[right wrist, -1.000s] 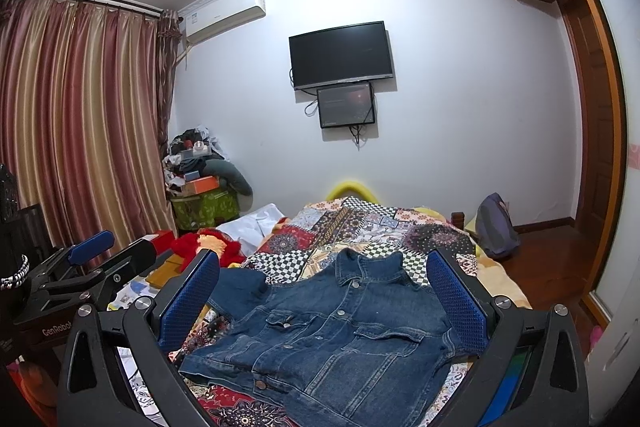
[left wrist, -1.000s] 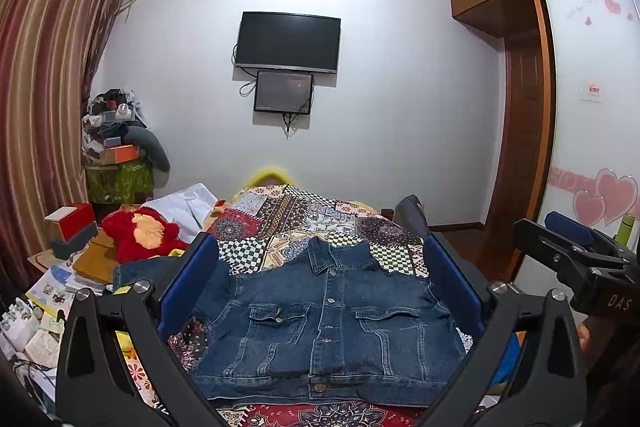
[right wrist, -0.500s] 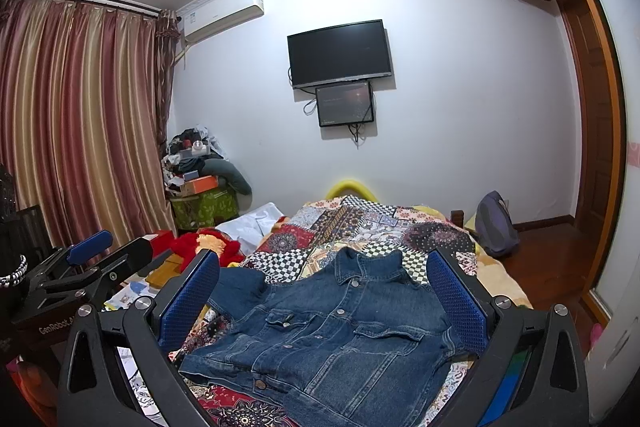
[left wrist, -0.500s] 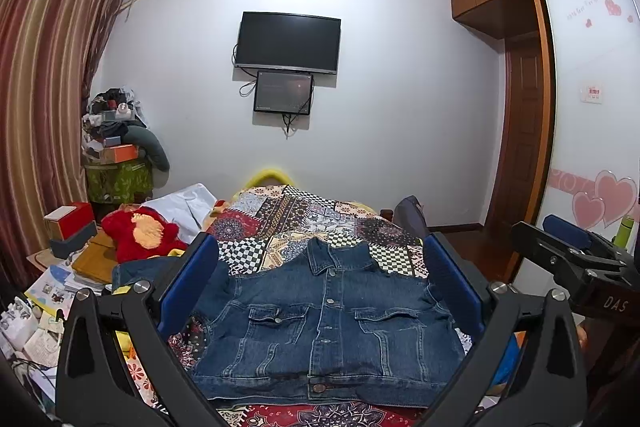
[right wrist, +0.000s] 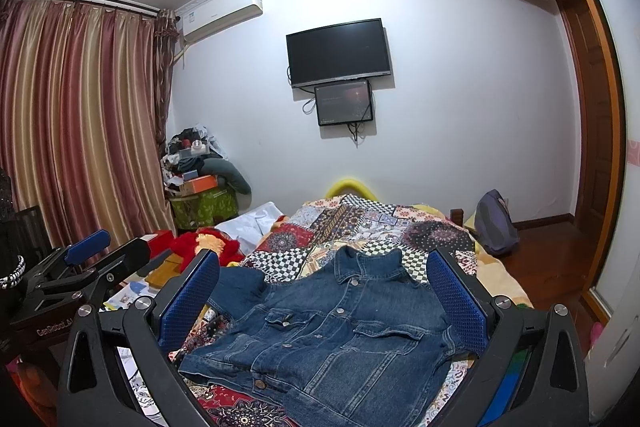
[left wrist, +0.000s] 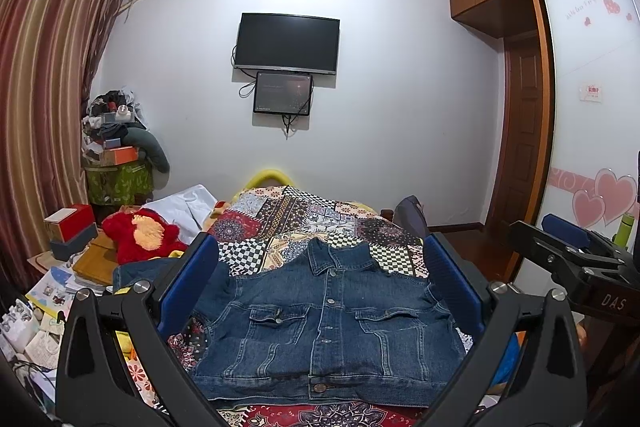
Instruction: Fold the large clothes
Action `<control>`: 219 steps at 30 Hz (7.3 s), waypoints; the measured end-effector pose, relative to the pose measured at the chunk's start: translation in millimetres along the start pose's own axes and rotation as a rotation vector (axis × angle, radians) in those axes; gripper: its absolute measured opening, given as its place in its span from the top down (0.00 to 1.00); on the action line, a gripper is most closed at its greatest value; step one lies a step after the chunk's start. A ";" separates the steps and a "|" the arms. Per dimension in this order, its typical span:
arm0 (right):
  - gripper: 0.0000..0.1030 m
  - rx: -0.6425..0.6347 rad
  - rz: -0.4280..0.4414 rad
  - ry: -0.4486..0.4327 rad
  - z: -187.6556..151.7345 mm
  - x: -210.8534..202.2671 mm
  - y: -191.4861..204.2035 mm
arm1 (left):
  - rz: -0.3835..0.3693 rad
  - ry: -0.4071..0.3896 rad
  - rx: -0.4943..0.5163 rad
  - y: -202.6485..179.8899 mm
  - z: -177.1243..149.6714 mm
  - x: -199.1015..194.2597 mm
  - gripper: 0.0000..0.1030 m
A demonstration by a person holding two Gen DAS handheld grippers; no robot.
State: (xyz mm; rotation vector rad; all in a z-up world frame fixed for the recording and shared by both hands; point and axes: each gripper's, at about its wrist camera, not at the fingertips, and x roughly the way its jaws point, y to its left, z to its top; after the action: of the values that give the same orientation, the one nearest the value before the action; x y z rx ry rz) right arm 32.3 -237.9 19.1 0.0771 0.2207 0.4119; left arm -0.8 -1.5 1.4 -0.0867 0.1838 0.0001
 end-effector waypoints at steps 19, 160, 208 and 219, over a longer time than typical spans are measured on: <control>0.00 -0.004 -0.019 0.042 -4.6 22.9 3.6 | -0.001 0.049 -0.037 15.8 -3.0 27.8 0.00; 0.01 0.165 0.034 0.764 -89.3 358.7 -128.5 | -0.161 0.537 -0.017 75.9 -18.5 384.0 0.88; 0.01 -0.171 0.161 0.977 -147.3 441.9 15.1 | 0.057 0.881 -0.058 199.9 -163.4 368.5 0.06; 0.34 -0.238 0.125 1.009 -181.2 473.1 16.6 | 0.036 1.022 -0.146 219.9 -229.5 394.4 0.05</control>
State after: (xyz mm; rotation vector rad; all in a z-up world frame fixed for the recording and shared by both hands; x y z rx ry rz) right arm 406.9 -25.6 -248.4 -0.3653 1.1609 0.5737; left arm 343.3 194.8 -314.3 -0.2249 1.2073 0.0056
